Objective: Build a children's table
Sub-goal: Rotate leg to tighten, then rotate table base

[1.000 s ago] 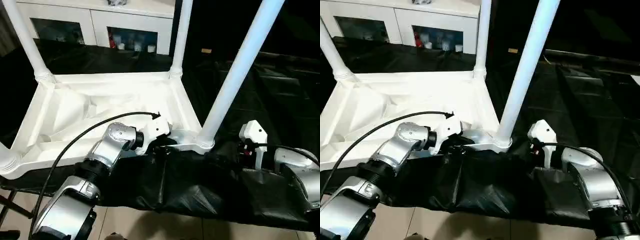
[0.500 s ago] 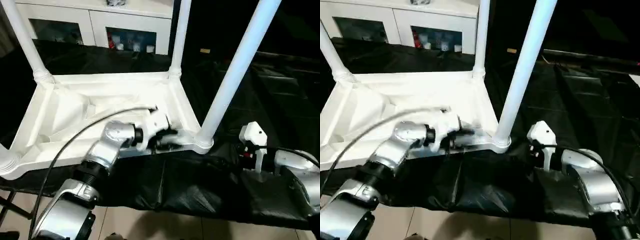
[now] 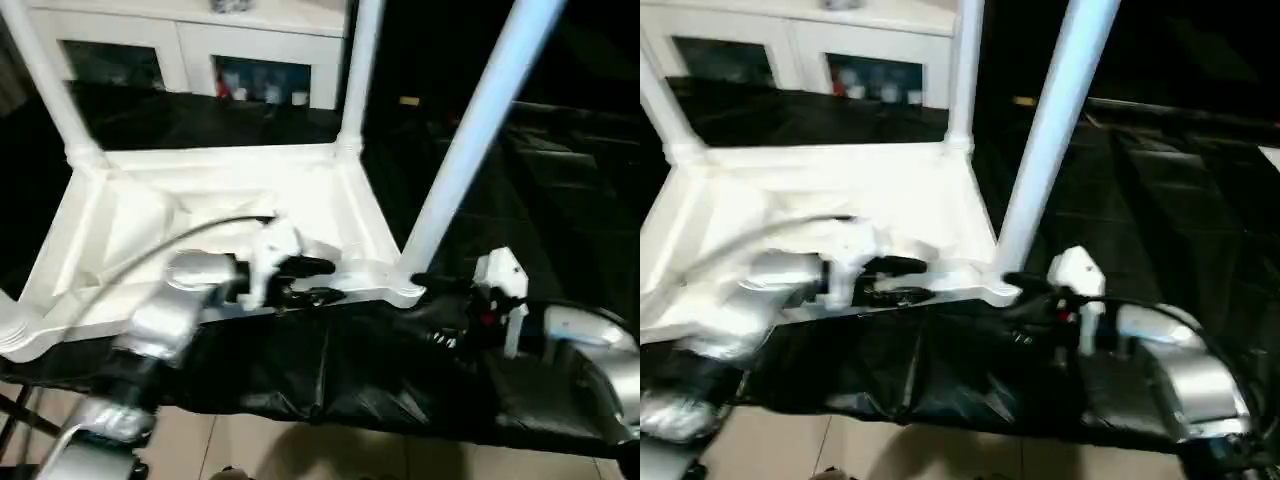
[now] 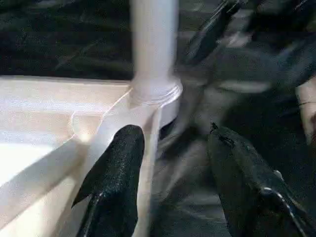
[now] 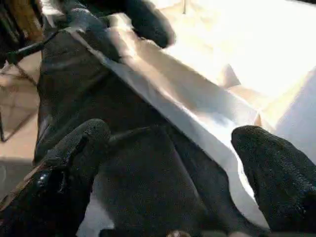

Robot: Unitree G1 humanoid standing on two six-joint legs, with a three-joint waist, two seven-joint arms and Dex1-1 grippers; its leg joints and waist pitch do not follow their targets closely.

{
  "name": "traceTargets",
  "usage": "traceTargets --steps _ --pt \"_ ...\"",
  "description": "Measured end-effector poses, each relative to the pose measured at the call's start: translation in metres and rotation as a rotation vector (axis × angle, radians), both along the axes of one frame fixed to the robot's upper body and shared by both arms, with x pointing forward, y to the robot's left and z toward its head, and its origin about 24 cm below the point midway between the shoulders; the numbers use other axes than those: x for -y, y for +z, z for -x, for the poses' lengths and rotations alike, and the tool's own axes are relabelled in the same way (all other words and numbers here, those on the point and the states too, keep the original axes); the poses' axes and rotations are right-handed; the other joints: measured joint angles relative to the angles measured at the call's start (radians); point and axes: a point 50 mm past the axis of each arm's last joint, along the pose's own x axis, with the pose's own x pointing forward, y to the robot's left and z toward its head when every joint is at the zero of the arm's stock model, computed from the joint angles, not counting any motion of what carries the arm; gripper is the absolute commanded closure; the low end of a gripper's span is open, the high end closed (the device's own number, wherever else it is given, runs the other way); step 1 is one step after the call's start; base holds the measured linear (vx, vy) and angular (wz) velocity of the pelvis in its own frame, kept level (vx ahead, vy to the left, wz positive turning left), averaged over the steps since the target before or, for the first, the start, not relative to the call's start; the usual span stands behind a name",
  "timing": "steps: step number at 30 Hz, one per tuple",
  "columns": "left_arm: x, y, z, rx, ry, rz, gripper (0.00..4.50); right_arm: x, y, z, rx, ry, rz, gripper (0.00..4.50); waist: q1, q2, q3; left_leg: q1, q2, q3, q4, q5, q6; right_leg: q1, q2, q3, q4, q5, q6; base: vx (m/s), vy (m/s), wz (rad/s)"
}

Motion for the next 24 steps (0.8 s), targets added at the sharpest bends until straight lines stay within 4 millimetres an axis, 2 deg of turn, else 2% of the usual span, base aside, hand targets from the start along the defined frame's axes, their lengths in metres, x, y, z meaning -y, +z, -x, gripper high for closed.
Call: traceTargets --steps 2,4,7,8,13,17,21,24 --pt "-0.018 0.002 0.025 -0.062 -0.003 -0.019 2.15 -0.024 -0.007 -0.01 0.002 -0.018 -0.037 0.0 -0.018 -0.001 0.0 0.001 0.0 -0.001 -0.001 0.001 -0.003 -0.001 0.001 -0.001 0.005 -0.003 -0.001 0.0 0.0 0.0" --pt "-0.027 -0.001 0.037 -0.103 0.004 -0.046 2.15 -0.039 -0.013 -0.017 -0.006 -0.038 -0.048 0.0 -0.014 0.0 0.001 0.001 0.0 -0.002 -0.001 0.002 -0.004 -0.002 0.001 -0.002 0.005 -0.005 0.004 0.0 0.0 0.0" --pt "-0.046 -0.006 0.055 -0.169 0.061 -0.102 2.15 -0.063 -0.012 -0.036 0.003 -0.102 -0.08 0.0 -0.008 -0.005 0.003 -0.001 0.0 -0.003 0.0 0.003 -0.005 -0.004 0.002 -0.002 0.006 -0.005 0.003 0.0 0.0 0.0" --pt "-0.049 -0.007 0.057 -0.18 0.081 -0.108 2.15 -0.068 -0.011 -0.04 0.009 -0.118 -0.088 0.0 0.0 -0.008 0.003 -0.001 -0.001 -0.003 0.0 0.003 -0.005 -0.002 0.002 0.0 0.005 -0.005 0.004 0.0 0.0 0.0" --pt "-0.062 -0.013 0.055 -0.135 0.236 -0.226 2.15 -0.095 -0.011 -0.063 -0.009 -0.288 -0.13 0.0 0.001 -0.017 0.003 -0.001 -0.001 -0.004 0.002 0.003 -0.005 0.0 0.001 0.002 0.004 -0.006 0.004 0.0 0.0 0.0" --pt "-0.063 -0.018 0.053 -0.131 0.307 -0.287 2.15 -0.087 -0.021 -0.074 -0.032 -0.46 -0.097 0.0 0.001 -0.019 0.002 -0.002 -0.001 -0.004 0.003 0.003 -0.005 0.0 0.001 0.004 0.004 -0.005 0.002 0.0 0.0 0.0" --pt "-0.05 -0.028 0.049 -0.121 0.331 -0.321 2.15 -0.074 -0.023 -0.088 -0.028 -0.651 -0.066 0.0 0.0 -0.017 0.003 -0.005 -0.002 -0.001 0.001 0.002 -0.005 -0.002 0.002 0.004 0.004 -0.007 0.003 0.0 0.0 0.0" --pt "-0.039 -0.032 0.04 -0.096 0.358 -0.319 2.15 -0.056 -0.023 -0.097 -0.003 -0.746 -0.026 0.0 0.013 -0.013 0.004 -0.007 -0.002 -0.001 0.002 0.003 -0.005 -0.002 0.002 0.003 0.005 -0.007 0.003 0.0 0.0 0.0"
